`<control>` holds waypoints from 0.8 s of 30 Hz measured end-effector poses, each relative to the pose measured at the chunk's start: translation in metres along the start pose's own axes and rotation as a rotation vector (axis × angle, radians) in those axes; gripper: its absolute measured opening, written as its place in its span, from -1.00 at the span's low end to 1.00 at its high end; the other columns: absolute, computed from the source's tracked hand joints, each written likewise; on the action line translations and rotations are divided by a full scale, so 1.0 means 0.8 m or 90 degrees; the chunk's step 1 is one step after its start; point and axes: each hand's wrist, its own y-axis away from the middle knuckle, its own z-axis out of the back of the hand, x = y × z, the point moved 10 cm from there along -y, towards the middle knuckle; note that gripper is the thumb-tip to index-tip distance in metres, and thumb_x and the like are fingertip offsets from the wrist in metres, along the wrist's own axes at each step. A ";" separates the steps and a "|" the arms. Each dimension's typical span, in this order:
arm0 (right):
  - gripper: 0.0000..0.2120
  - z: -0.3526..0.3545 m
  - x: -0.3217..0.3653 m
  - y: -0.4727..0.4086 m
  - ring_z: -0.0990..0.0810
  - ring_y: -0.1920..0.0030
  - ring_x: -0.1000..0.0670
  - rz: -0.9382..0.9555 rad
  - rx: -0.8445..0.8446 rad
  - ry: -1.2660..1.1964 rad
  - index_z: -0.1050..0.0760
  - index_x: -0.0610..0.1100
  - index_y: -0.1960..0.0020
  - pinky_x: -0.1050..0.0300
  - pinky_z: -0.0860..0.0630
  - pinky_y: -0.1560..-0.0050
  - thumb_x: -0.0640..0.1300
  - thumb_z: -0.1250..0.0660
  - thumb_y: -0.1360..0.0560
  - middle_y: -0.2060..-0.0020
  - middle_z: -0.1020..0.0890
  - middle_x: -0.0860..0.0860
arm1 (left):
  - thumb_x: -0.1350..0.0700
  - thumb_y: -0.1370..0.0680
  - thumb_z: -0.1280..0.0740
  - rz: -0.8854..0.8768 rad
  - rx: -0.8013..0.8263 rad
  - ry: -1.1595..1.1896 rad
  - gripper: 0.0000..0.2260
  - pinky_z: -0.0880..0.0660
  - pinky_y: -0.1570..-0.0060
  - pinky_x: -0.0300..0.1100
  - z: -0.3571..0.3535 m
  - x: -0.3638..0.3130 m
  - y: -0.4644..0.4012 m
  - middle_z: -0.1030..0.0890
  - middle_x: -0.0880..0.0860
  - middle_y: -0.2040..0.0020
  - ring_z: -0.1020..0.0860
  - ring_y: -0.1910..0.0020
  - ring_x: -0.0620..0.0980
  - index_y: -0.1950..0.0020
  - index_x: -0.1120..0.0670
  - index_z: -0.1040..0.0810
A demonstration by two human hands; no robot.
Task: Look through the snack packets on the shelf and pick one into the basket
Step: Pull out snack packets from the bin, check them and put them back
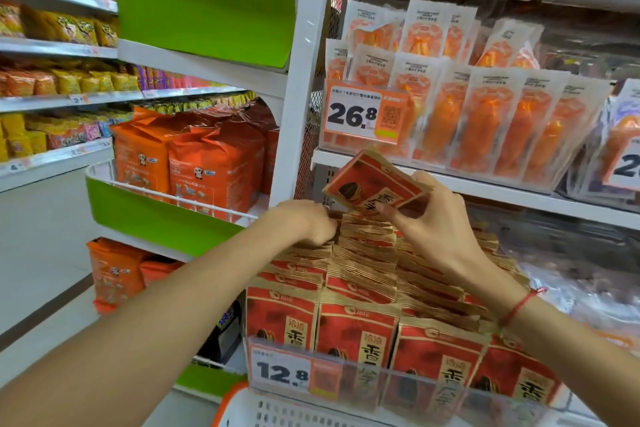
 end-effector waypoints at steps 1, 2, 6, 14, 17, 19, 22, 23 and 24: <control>-0.80 -0.003 0.001 -0.001 -0.62 0.17 0.18 0.002 0.001 0.007 -0.52 -0.10 0.05 0.28 -0.53 0.20 -0.06 -0.48 -0.44 0.22 -0.65 0.15 | 0.06 -0.68 0.03 0.007 0.024 -0.006 -0.60 -0.38 -0.30 0.03 -0.004 0.000 0.002 -0.39 0.27 -0.41 -0.43 -0.32 0.22 -0.41 0.23 -0.35; -0.80 -0.007 0.001 -0.002 -0.63 0.18 0.13 0.005 0.003 0.007 -0.50 -0.10 0.07 0.21 -0.54 0.20 -0.06 -0.48 -0.45 0.23 -0.64 0.15 | 0.13 -0.68 0.03 0.009 0.055 0.001 -0.63 -0.39 -0.28 0.03 -0.010 -0.001 0.005 -0.39 0.30 -0.39 -0.43 -0.30 0.24 -0.39 0.27 -0.34; -0.79 -0.031 0.017 -0.010 -0.62 0.23 0.00 0.056 0.033 0.040 -0.41 -0.05 0.10 0.21 -0.42 0.33 -0.09 -0.46 -0.47 0.23 -0.65 0.08 | 0.26 -0.67 0.03 0.015 0.082 -0.010 -0.75 -0.35 -0.13 -0.04 -0.022 0.009 0.014 -0.41 0.29 -0.32 -0.44 -0.15 0.18 -0.27 0.29 -0.33; -0.81 -0.094 0.006 -0.030 -0.59 0.09 -0.24 0.060 0.114 0.190 -0.37 -0.04 -0.04 -0.05 -0.51 0.18 -0.09 -0.37 -0.51 0.10 -0.66 -0.10 | 0.18 -0.68 0.07 -0.043 0.048 -0.037 -0.68 -0.17 -0.44 -0.01 -0.019 0.005 0.024 -0.33 0.22 -0.46 -0.29 -0.42 0.18 -0.29 0.26 -0.37; -0.81 -0.109 -0.005 -0.043 -0.58 -0.02 -0.23 0.006 0.166 0.238 -0.38 -0.03 -0.03 0.02 -0.40 0.17 -0.05 -0.37 -0.52 0.00 -0.65 -0.10 | 0.17 -0.69 0.09 -0.064 0.016 -0.007 -0.64 -0.11 -0.40 -0.10 -0.016 0.004 0.030 -0.36 0.16 -0.45 -0.30 -0.42 0.08 -0.34 0.23 -0.38; -0.82 -0.122 -0.010 -0.048 -0.59 -0.06 -0.22 -0.002 0.197 0.282 -0.46 -0.07 -0.09 0.00 -0.43 0.08 -0.04 -0.35 -0.53 -0.02 -0.65 -0.12 | 0.19 -0.69 0.07 -0.047 -0.001 0.053 -0.66 -0.15 -0.39 -0.10 -0.013 0.009 0.033 -0.40 0.16 -0.40 -0.32 -0.40 0.08 -0.31 0.23 -0.40; -0.76 -0.145 -0.024 -0.052 -0.56 -0.12 -0.22 -0.028 0.264 0.371 -0.51 -0.09 -0.12 -0.02 -0.44 -0.10 0.03 -0.25 -0.58 -0.05 -0.64 -0.14 | 0.09 -0.70 0.03 -0.033 -0.031 0.074 -0.64 -0.27 -0.30 -0.10 -0.002 0.013 0.042 -0.42 0.17 -0.40 -0.37 -0.38 0.14 -0.38 0.18 -0.40; -0.72 -0.151 -0.032 -0.052 -0.55 -0.15 -0.22 -0.059 0.297 0.375 -0.52 -0.09 -0.14 -0.04 -0.43 -0.15 0.07 -0.21 -0.60 -0.08 -0.63 -0.15 | 0.05 -0.70 0.01 -0.033 -0.055 0.052 -0.63 -0.32 -0.24 -0.11 0.006 0.014 0.047 -0.45 0.15 -0.38 -0.41 -0.34 0.13 -0.41 0.14 -0.40; -0.69 -0.155 -0.041 -0.051 -0.53 -0.18 -0.22 -0.098 0.331 0.360 -0.52 -0.09 -0.15 -0.06 -0.41 -0.20 0.09 -0.17 -0.61 -0.12 -0.61 -0.16 | 0.04 -0.69 -0.02 -0.034 -0.111 0.043 -0.64 -0.37 -0.16 -0.11 0.020 0.015 0.052 -0.50 0.14 -0.33 -0.47 -0.26 0.12 -0.40 0.11 -0.41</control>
